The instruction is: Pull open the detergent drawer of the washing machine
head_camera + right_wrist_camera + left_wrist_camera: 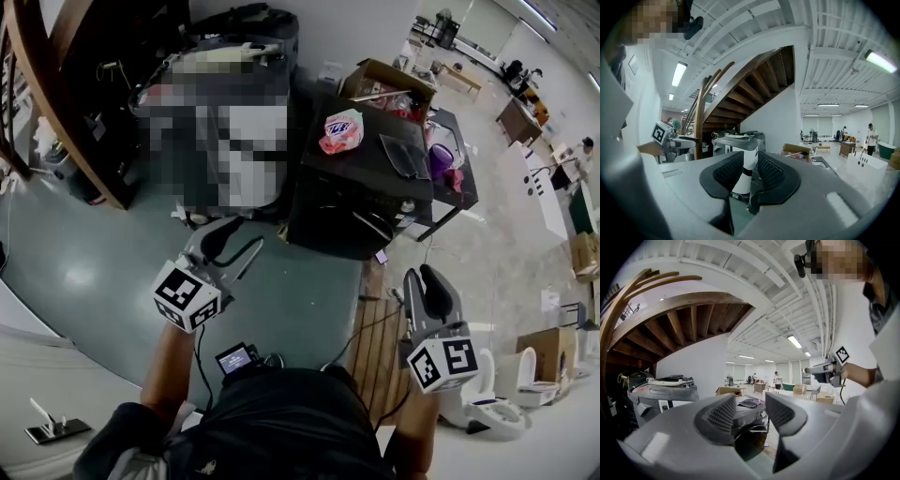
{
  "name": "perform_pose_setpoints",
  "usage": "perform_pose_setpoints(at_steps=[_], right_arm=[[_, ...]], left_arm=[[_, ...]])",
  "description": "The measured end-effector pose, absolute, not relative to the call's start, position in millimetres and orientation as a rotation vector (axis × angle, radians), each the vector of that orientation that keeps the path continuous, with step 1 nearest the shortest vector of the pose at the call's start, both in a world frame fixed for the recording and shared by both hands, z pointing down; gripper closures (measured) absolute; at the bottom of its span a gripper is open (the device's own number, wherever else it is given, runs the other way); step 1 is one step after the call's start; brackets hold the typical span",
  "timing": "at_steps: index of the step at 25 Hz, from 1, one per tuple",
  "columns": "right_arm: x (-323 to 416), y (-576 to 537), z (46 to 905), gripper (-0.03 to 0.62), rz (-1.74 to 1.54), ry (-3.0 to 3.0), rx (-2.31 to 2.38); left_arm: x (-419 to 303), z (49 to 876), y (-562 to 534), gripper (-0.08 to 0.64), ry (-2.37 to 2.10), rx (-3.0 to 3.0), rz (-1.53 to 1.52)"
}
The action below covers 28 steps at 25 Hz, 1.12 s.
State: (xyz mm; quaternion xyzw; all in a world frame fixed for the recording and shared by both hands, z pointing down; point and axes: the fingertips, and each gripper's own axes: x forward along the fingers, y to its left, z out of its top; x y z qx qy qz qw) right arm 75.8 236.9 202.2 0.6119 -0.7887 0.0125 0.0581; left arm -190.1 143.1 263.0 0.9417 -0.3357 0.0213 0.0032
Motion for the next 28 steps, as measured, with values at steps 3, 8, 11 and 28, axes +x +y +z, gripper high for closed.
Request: perform_pose_setpoints(at_steps=[3,8,11,28], right_arm=[[73.7,234.4,205.0,0.515,0.048,-2.378,1.856],[70.1,227.2,211.2,0.515,0.065,-2.368,1.847],[69.7,221.0,216.1,0.515,0.073,-2.375,1.834],[98.2,130.2,235.3,0.515,0.124,-2.530,1.686]], left_arm=[[-193.0,264.7,140.6,0.347,-1.045,2.945,0.057],[-197.4,269.5,134.6,0.347,-1.050,2.935,0.057],[-199.0,270.6,131.6,0.347,-1.059,2.929,0.055],[-179.9,271.1,86.1,0.347,-1.252,2.854,0.140]])
